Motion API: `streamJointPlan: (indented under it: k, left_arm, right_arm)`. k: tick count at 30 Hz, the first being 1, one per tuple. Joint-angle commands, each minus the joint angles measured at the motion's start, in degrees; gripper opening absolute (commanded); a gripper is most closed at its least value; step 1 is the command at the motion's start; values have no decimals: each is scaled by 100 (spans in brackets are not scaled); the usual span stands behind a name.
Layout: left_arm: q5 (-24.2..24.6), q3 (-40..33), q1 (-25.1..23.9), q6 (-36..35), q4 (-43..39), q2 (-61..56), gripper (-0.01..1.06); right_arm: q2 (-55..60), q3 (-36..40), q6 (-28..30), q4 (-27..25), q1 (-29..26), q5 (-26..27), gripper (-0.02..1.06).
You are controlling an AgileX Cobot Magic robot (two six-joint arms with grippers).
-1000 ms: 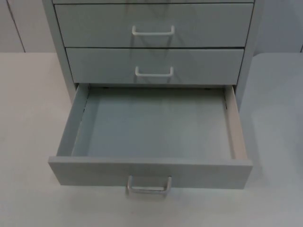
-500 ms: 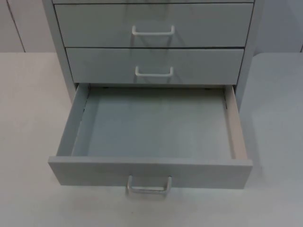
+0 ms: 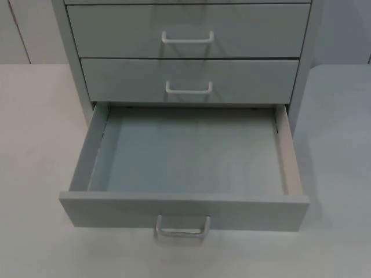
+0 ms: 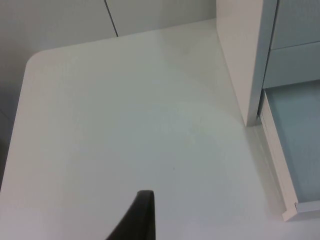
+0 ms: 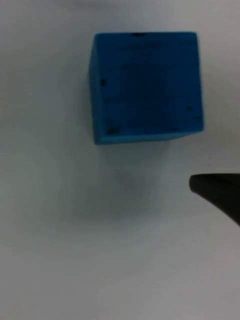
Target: Open the drawer with the left hand, place the block into the drawer with the right hand, then close the drawer with the left hand.
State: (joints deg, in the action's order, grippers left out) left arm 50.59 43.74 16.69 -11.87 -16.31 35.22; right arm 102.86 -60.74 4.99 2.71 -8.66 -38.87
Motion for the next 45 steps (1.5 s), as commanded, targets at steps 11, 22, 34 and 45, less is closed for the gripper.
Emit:
streamJointPlan:
  k: [11, 22, 34, 45]
  left_arm:
    - [-32, -4, -11, -10, 82, -35, 105]
    - [-32, -4, -11, -10, 82, -35, 105]
    - [-32, -4, -11, -10, 71, -35, 105]
    - [-32, -4, -11, -10, 71, -35, 105]
  right_arm:
    - [699, -38, 64, -3, -17, 689, 102]
    - [769, -38, 49, -3, -17, 756, 73]
    - [660, -38, 49, -3, -17, 756, 1]
    - [-1002, -38, 21, -175, -17, 56, 0]
